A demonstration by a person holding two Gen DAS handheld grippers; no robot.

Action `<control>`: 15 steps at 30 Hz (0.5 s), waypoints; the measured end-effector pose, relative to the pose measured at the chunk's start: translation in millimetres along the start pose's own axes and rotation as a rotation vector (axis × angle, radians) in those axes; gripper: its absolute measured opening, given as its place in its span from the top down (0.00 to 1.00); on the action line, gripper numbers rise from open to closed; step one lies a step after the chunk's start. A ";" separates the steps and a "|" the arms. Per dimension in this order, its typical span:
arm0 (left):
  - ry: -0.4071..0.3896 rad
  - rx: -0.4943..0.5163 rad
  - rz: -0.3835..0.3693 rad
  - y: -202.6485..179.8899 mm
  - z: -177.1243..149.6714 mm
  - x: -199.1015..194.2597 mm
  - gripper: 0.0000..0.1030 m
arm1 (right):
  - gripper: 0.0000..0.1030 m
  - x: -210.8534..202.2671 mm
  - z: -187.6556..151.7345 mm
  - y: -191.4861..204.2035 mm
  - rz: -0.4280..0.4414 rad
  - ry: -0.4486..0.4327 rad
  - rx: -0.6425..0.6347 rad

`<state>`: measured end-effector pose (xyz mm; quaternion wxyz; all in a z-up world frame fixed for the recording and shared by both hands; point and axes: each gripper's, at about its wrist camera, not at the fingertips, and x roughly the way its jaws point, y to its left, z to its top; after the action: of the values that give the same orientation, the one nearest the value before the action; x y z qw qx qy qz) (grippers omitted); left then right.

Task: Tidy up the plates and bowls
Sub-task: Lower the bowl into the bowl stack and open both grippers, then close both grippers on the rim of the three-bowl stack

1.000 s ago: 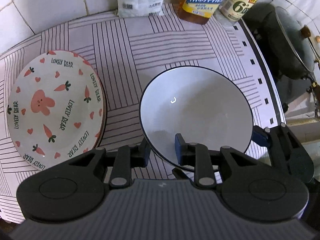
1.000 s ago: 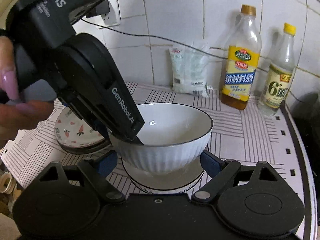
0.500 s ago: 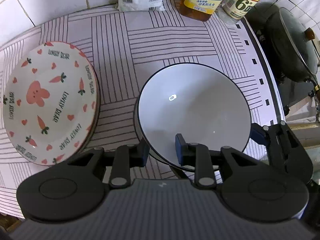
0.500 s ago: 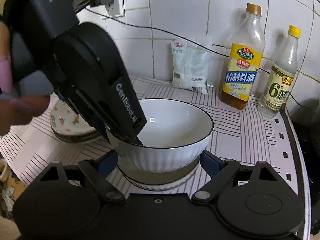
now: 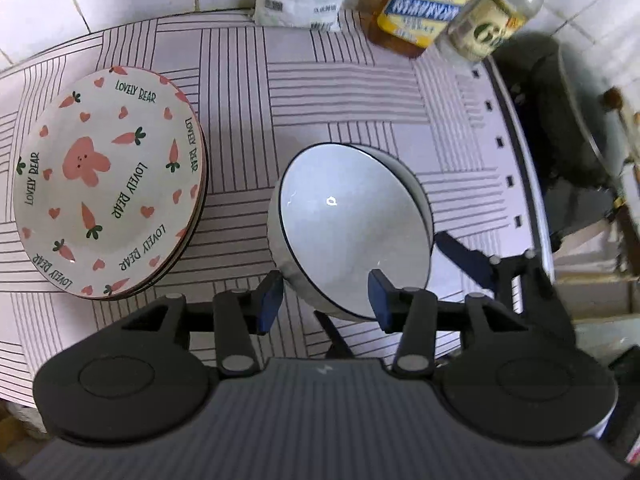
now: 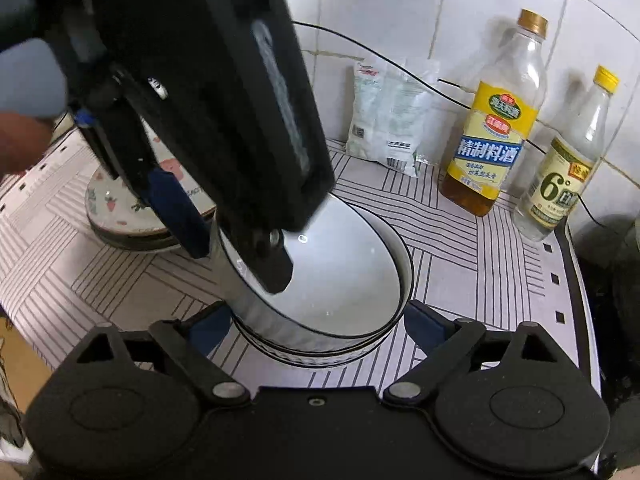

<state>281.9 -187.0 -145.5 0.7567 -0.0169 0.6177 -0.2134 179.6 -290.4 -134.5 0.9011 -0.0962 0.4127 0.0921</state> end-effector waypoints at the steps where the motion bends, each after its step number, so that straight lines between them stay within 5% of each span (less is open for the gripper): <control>1: -0.012 0.002 -0.006 0.8 -1.2 -2.2 0.59 | 0.06 -0.3 0.0 0.5 -0.003 0.003 0.000; 9: -0.094 0.005 -0.058 14.6 -25.4 -30.6 0.86 | 0.08 -31.8 -6.0 8.1 -0.028 -0.024 0.074; 15: -0.159 0.007 -0.105 27.0 -44.5 -49.1 0.86 | 0.08 -67.8 -17.6 18.6 0.005 -0.082 0.120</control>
<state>240.9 -135.0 -118.3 0.7913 -0.0636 0.5531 -0.2528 118.7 -282.7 -96.0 0.9211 -0.0373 0.3805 0.0735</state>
